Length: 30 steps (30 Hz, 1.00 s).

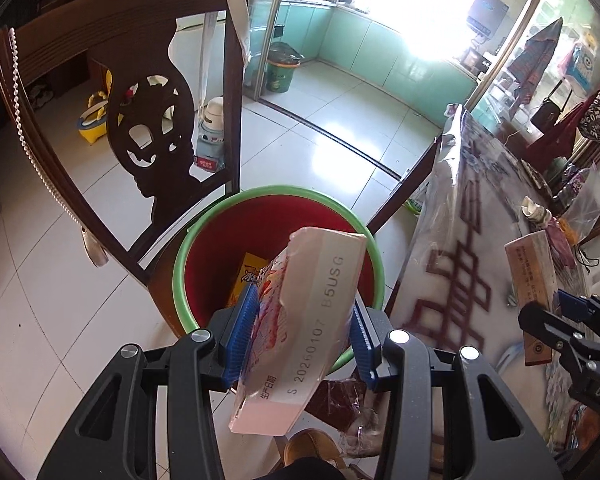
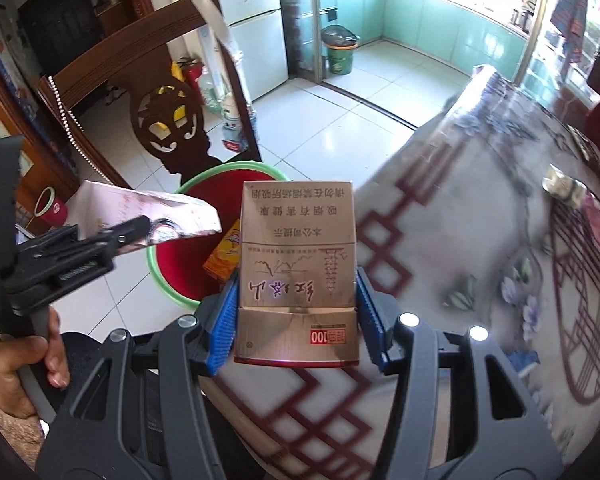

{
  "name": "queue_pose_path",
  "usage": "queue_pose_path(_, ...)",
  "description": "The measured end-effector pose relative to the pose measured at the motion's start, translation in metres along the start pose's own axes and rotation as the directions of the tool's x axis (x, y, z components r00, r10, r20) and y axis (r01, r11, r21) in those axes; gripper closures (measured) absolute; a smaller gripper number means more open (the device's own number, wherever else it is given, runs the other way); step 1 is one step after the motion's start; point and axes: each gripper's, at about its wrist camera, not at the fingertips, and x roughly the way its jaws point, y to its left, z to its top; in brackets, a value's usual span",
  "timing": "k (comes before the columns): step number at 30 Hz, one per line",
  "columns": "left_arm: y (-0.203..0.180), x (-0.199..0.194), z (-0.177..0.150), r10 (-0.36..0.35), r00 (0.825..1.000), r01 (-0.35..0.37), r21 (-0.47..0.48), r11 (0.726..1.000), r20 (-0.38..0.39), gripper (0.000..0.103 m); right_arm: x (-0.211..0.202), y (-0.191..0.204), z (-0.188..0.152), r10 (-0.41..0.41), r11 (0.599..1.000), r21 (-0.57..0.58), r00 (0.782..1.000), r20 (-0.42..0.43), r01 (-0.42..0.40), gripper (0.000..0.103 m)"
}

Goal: Collect trash
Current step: 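Open both tools to drop the snack box and cigarette box into the bucket, then move both tools back to the table and grasp the printed paper cup with the left tool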

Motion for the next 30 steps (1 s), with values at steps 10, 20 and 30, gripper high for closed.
queue_pose_path(10,-0.001,0.003,0.001,0.027,0.998,-0.025,-0.032,0.999,0.058,0.020,0.029,0.021,0.013,0.023,0.999,-0.047,0.999,-0.043,-0.025,0.051)
queue_pose_path(20,0.014,0.001,0.003,0.009,0.997,0.000,-0.115,0.993,0.077,0.018,0.031,0.036,0.024,0.075,0.994,-0.075,0.997,-0.005,-0.075,0.029)
queue_pose_path(30,0.003,0.010,0.002,0.054,0.998,-0.052,-0.051,0.997,0.033,0.018,-0.020,-0.027,-0.021,0.001,1.000,-0.012,0.998,0.058,-0.001,0.022)
